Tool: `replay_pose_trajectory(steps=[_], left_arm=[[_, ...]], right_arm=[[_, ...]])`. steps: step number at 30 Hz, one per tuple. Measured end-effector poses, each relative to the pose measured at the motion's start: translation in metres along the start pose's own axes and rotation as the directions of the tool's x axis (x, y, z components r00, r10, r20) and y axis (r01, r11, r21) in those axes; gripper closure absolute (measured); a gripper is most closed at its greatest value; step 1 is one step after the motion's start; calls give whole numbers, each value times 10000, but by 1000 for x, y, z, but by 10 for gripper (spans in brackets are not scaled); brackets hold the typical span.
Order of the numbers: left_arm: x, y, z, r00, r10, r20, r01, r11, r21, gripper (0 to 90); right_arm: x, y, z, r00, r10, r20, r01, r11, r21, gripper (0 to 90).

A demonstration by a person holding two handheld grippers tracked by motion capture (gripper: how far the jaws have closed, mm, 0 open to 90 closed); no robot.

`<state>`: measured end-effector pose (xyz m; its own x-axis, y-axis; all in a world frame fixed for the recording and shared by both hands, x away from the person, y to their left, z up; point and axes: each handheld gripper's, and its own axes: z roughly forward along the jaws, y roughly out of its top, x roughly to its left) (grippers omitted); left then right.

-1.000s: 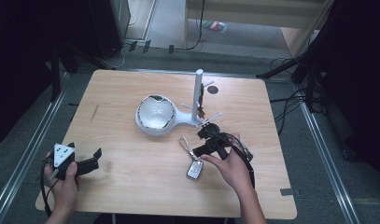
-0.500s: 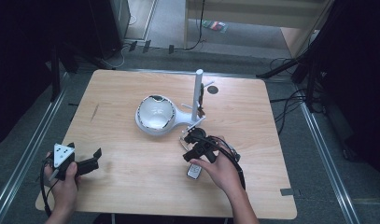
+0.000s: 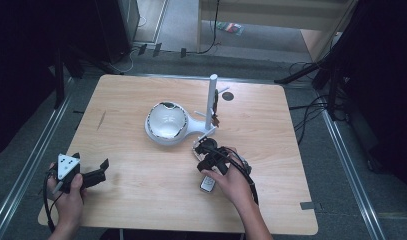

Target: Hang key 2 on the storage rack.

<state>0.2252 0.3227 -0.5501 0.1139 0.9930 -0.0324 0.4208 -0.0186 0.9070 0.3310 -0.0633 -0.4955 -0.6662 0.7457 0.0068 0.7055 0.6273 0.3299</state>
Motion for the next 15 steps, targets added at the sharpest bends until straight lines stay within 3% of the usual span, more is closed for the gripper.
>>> replay_pose_trajectory(steps=[4, 15], left_arm=[[0, 0, 0, 10000, -12, 21, 12, 10000, 23, 0], [1, 0, 0, 10000, 7, 58, -8, 10000, 73, 0]], right_arm=[[-2, 0, 4, 9996, 187, 217, -190, 9997, 129, 640], [4, -2, 15, 9968, -50, 795, 26, 9995, 306, 732]])
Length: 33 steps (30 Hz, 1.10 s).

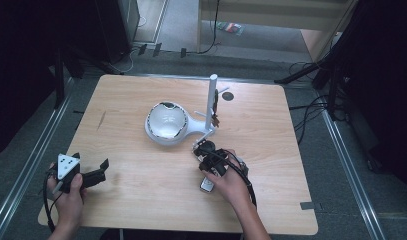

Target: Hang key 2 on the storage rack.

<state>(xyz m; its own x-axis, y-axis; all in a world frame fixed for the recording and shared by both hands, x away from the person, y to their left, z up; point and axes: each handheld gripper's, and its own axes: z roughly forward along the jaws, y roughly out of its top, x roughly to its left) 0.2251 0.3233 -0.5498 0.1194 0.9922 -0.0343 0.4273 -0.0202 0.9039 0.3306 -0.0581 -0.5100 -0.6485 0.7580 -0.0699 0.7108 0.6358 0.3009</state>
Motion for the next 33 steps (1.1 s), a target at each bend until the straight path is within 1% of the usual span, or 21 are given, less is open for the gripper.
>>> replay_pose_trajectory(steps=[7, 9, 14, 16, 19, 21, 23, 25, 27, 30, 33], left_arm=[[0, 0, 0, 10000, -13, -10, 13, 10000, -26, 0], [-1, 0, 0, 10000, -27, -20, 26, 10000, -44, 0], [-1, 0, 0, 10000, -28, -47, 27, 10000, -61, 0], [0, 0, 0, 10000, -10, -29, 10, 10000, -23, 0], [0, 0, 0, 10000, 4, -40, -4, 10000, -44, 0], [-1, 0, 0, 10000, 20, -45, -20, 10000, -45, 0], [-1, 0, 0, 10000, 29, -59, -29, 10000, -54, 0], [-1, 0, 0, 10000, 24, -52, -24, 10000, -45, 0], [-1, 0, 0, 10000, 26, -54, -27, 10000, -47, 0], [0, 0, 0, 10000, 28, -42, -28, 10000, -35, 0], [-1, 0, 0, 10000, 40, -56, -40, 10000, -48, 0]], right_arm=[[3, -1, 0, 10000, -93, -31, 93, 10000, -7, 825], [4, -1, 0, 9995, -325, 15, 325, 9995, 33, 831], [5, -2, -1, 9991, -421, 72, 421, 9991, -64, 833], [5, -2, -4, 9994, -339, 90, 340, 9993, -173, 833], [3, -3, -9, 9996, -246, 157, 253, 9986, -474, 834], [2, -5, -12, 9992, -299, 259, 316, 9970, -706, 834], [1, -6, -16, 9996, -203, 218, 224, 9951, -961, 834], [-1, -7, -21, 9998, 21, 209, 5, 9922, -1247, 834], [-4, -8, -26, 9998, 121, 157, -94, 9870, -1603, 835], [-7, -9, -32, 9993, 380, 39, -364, 9796, -1978, 835], [-7, -11, -39, 9990, 427, 145, -380, 9700, -2403, 835]])
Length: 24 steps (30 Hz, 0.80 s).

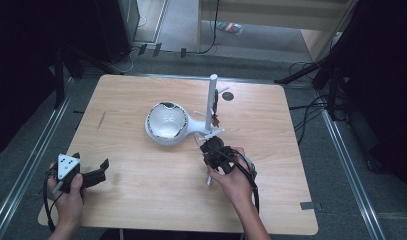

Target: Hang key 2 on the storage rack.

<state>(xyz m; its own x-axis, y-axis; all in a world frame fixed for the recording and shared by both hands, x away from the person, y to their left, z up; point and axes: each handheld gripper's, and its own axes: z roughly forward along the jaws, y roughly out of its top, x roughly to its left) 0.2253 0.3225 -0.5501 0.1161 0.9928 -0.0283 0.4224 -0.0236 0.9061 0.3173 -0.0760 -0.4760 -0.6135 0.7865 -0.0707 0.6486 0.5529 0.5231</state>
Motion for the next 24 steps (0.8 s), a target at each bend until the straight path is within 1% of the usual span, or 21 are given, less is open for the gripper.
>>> replay_pose_trajectory(steps=[2, 8, 14, 15, 20, 24], left_arm=[[0, 0, 0, 10000, -25, 4, 25, 10000, 1, 0], [0, 0, 0, 10000, -42, 24, 42, 10000, 17, 0], [0, 0, 0, 10000, -39, 17, 39, 10000, -1, 0], [0, 0, 0, 10000, -37, 18, 37, 10000, 0, 0], [0, 0, 0, 10000, -71, 6, 71, 10000, -24, 0], [0, 0, 0, 10000, -64, 5, 64, 10000, -25, 0]], right_arm=[[0, 0, -4, 9999, 73, 93, -70, 9995, -304, 835], [-1, 0, -13, 9995, 308, 18, -305, 9946, -988, 836], [-1, 0, -22, 9989, 457, 91, -435, 9845, -1702, 836], [0, 0, -24, 9986, 506, 131, -472, 9808, -1892, 836], [1, -2, -30, 9969, 732, 291, -636, 9660, -2507, 836], [0, -3, -35, 9944, 955, 442, -774, 9483, -3079, 836]])
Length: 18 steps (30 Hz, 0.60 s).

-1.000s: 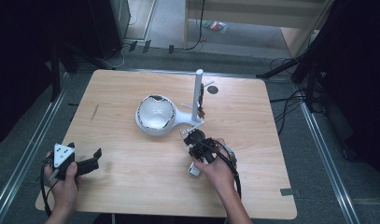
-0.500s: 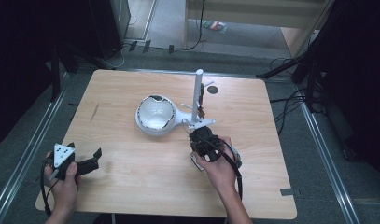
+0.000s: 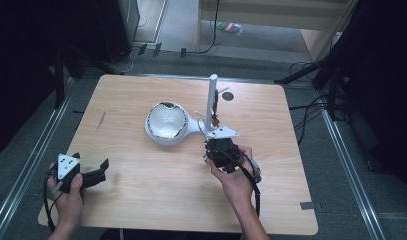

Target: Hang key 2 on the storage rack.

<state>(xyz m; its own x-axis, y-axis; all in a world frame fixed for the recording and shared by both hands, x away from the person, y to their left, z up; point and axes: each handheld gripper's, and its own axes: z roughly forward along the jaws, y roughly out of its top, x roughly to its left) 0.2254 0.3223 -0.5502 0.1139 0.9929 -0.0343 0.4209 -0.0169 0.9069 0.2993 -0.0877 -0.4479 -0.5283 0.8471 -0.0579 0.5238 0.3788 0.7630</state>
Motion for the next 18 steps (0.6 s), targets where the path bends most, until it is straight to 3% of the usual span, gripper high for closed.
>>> replay_pose_trajectory(steps=[4, 12, 18], left_arm=[[0, 0, 0, 10000, 16, 9, -16, 10000, 20, 0], [0, 0, 0, 10000, -9, 29, 9, 10000, 33, 0], [0, 0, 0, 10000, 22, 33, -23, 10000, 57, 0]], right_arm=[[-2, -1, -5, 9989, 224, 420, -196, 9976, -657, 836], [-7, -5, -12, 9950, 559, 825, -403, 9829, -1799, 836], [-5, -9, -9, 9924, 680, 1024, -437, 9739, -2228, 836]])
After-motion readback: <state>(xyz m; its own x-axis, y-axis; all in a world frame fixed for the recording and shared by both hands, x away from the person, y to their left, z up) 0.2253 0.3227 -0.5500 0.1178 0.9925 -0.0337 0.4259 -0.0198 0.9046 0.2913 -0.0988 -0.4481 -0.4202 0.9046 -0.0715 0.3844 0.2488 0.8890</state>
